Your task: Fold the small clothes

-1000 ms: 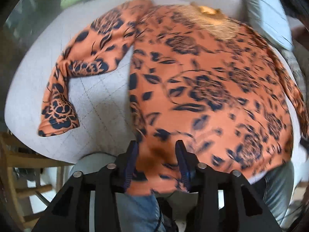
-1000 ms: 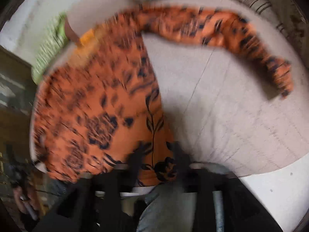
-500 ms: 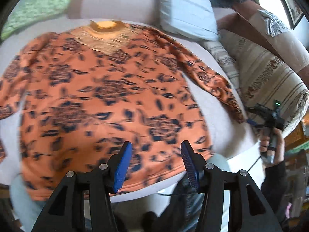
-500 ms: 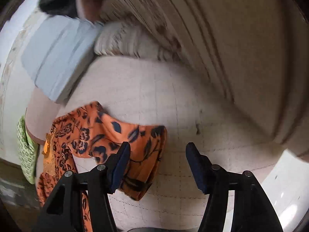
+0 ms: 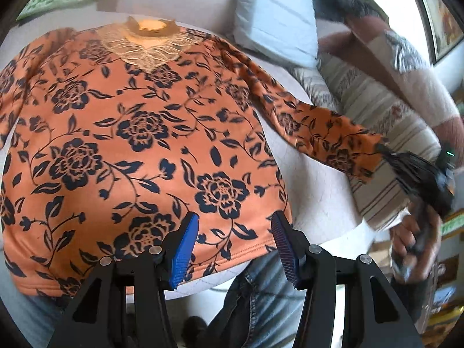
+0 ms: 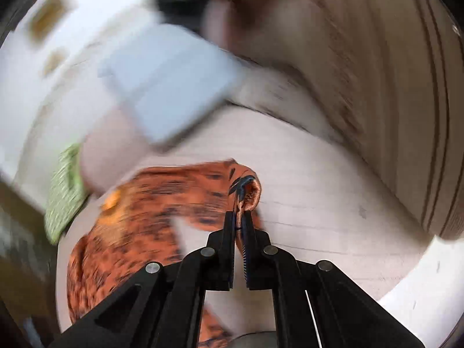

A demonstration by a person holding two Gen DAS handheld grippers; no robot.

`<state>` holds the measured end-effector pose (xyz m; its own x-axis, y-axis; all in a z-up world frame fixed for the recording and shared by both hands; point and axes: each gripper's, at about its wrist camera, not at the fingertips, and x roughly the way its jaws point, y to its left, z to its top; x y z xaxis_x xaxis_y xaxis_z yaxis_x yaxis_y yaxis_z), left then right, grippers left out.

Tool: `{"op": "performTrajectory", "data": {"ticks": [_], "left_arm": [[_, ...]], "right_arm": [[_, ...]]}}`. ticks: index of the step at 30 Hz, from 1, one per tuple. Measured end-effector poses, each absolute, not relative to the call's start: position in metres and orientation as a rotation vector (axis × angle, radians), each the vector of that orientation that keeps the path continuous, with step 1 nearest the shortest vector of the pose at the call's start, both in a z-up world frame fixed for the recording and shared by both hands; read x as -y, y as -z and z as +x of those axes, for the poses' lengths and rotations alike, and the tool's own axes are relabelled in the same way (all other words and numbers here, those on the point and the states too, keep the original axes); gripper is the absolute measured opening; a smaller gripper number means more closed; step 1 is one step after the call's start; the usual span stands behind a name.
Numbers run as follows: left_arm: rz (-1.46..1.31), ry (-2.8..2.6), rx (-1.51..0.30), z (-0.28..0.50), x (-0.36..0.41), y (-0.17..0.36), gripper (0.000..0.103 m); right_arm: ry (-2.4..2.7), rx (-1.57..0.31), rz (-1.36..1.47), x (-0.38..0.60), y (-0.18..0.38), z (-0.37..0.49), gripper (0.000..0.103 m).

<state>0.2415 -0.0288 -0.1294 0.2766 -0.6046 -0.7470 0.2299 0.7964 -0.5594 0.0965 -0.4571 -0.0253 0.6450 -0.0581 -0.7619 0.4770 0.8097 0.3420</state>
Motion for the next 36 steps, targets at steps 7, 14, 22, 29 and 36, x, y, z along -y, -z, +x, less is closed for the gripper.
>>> {"op": "performTrajectory", "data": {"ticks": [7, 14, 22, 29, 36], "left_arm": [[-0.501, 0.521, -1.139, 0.241, -0.025, 0.141, 0.052], [-0.626, 0.391, -1.182, 0.264, -0.076, 0.187, 0.053], [-0.71, 0.414, -1.254, 0.28, -0.082, 0.229, 0.053], [-0.579, 0.557, -1.275, 0.275, -0.035, 0.241, 0.051], [-0.48, 0.637, -1.225, 0.268, -0.009, 0.24, 0.033]], "right_arm": [[-0.092, -0.775, 0.393, 0.315, -0.004, 0.108, 0.004], [-0.42, -1.01, 0.242, 0.174, 0.093, 0.115, 0.005], [-0.486, -1.331, 0.273, 0.151, 0.17, 0.111, 0.017], [-0.337, -1.165, 0.439, 0.243, 0.109, 0.165, 0.05], [-0.043, -1.127, 0.426, 0.29, 0.116, 0.327, 0.049]]}}
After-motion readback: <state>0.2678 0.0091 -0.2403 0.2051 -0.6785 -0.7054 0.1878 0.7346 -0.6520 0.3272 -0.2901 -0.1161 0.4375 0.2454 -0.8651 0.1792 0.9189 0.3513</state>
